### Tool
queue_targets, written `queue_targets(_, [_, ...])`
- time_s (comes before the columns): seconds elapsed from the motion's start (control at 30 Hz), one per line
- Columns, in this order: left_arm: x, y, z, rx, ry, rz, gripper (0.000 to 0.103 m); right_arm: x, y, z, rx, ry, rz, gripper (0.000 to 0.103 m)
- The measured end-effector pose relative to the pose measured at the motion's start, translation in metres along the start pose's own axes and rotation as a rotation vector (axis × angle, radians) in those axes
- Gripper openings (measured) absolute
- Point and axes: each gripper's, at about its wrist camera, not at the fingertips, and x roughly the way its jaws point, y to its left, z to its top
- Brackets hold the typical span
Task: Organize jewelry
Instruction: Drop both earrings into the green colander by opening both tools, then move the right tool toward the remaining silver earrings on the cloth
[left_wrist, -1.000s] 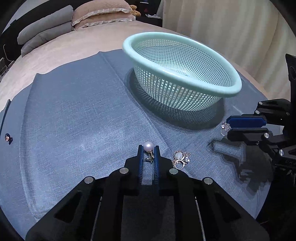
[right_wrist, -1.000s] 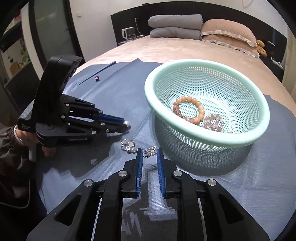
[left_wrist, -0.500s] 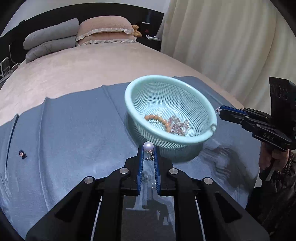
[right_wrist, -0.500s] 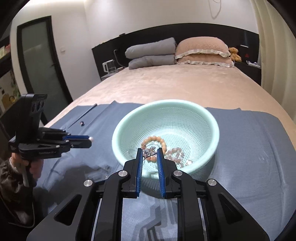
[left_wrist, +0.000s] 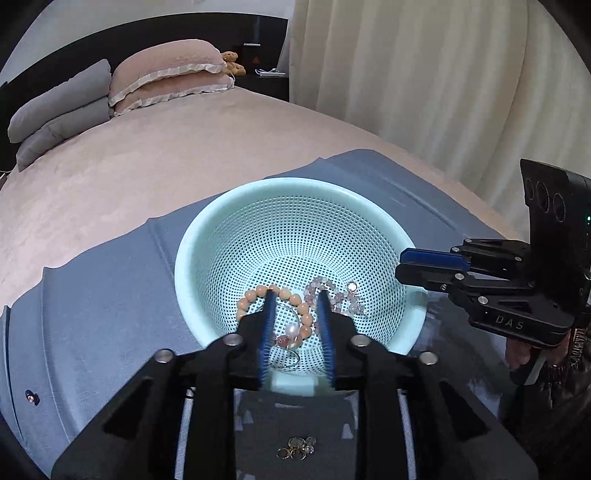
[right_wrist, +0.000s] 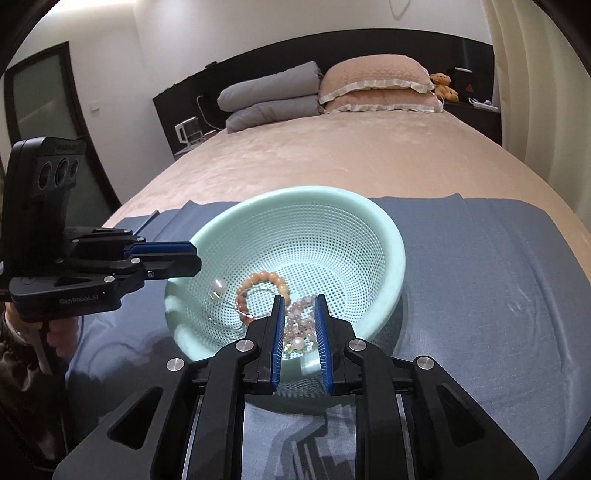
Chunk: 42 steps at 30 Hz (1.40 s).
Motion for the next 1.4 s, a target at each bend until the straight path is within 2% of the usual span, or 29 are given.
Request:
queue_targets(0.07, [0.003, 0.001, -0.001, -0.008, -0.006, 0.003, 0.048, -0.002, -0.002, 0.000, 0.007, -0.005, -0.004, 0.016])
queue_targets(0.37, [-0.019, 0.016, -0.007, -0.038, -0.020, 0.046, 0.050, -0.007, 0.012, 0.000, -0.020, -0.018, 0.016, 0.017])
queue_targets(0.6, [-0.042, 0.035, -0.030, -0.085, 0.001, 0.103, 0.052, -0.006, 0.028, -0.003, -0.046, -0.008, 0.050, 0.017])
queue_targets(0.73, [-0.047, 0.043, -0.046, -0.124, 0.026, 0.121, 0.052, -0.007, 0.042, -0.011, -0.075, 0.006, 0.090, 0.018])
queue_targets(0.8, [-0.048, 0.047, -0.054, -0.136, 0.039, 0.139, 0.052, -0.009, 0.052, -0.015, -0.101, 0.009, 0.139, 0.019])
queue_targets(0.87, [-0.049, 0.049, -0.062, -0.155, 0.050, 0.137, 0.052, -0.013, 0.064, -0.021, -0.140, 0.009, 0.196, 0.023])
queue_targets(0.93, [-0.049, 0.050, -0.070, -0.170, 0.060, 0.144, 0.054, -0.014, 0.077, -0.027, -0.195, 0.014, 0.224, 0.032])
queue_targets(1.0, [-0.049, 0.052, -0.078, -0.185, 0.062, 0.146, 0.064, -0.010, 0.090, -0.033, -0.245, 0.031, 0.236, 0.034])
queue_targets(1.17, [-0.050, 0.058, -0.097, -0.230, 0.063, 0.143, 0.069, 0.012, 0.114, -0.049, -0.320, 0.116, 0.251, 0.034])
queue_targets(1.27, [-0.045, 0.061, -0.104, -0.243, 0.076, 0.142, 0.070, 0.027, 0.121, -0.058, -0.354, 0.160, 0.229, 0.034])
queue_targets(1.33, [-0.043, 0.061, -0.107, -0.237, 0.082, 0.145, 0.071, 0.036, 0.121, -0.061, -0.349, 0.187, 0.214, 0.034])
queue_targets(1.4, [-0.042, 0.061, -0.110, -0.227, 0.088, 0.154, 0.078, 0.045, 0.118, -0.063, -0.331, 0.210, 0.202, 0.034])
